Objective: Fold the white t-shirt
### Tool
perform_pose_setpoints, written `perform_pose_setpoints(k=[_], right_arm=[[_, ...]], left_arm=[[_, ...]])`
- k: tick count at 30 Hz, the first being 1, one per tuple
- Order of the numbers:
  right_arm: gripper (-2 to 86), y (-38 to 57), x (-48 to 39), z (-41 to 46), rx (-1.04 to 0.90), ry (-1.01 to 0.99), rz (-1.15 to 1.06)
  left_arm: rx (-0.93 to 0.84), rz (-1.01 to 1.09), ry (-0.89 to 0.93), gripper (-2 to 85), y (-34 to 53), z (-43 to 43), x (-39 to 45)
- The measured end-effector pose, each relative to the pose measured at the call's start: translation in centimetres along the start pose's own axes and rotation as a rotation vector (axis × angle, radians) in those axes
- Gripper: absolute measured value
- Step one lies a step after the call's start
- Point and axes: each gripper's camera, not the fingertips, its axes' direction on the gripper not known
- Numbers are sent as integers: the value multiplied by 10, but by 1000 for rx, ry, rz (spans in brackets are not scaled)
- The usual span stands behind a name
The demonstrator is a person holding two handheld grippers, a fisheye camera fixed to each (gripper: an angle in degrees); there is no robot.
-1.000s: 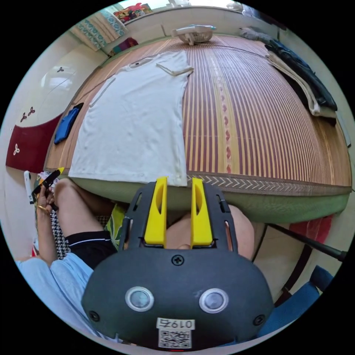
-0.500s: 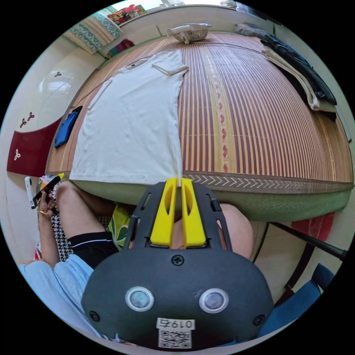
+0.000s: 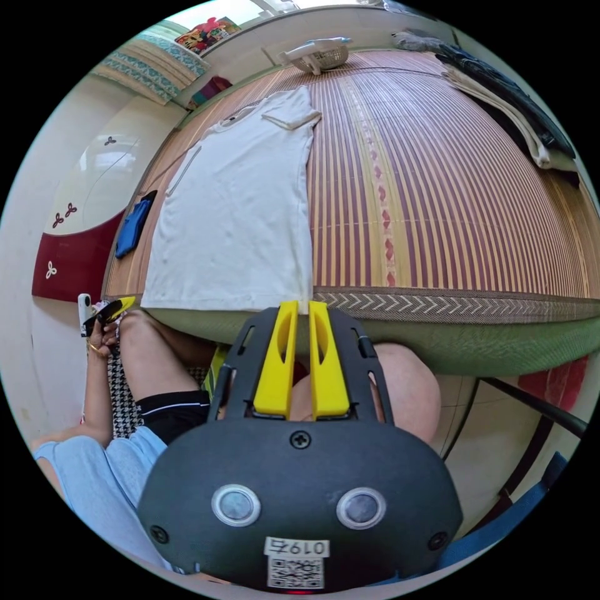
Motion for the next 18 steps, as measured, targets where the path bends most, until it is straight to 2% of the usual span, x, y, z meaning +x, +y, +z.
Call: perform_pose_setpoints(k=[4,15,18], right_arm=[[43,-1,9,1,5,-21,0],[49,-2,37,0,31,-64,18],[54,-3,44,5,8,-91,17]], left_arm=[[-54,-3,29,69,-14,15,-18],[-221,14,-97,64,-63,54,-45],[-229,-10,-34,64,-71,59,-59]])
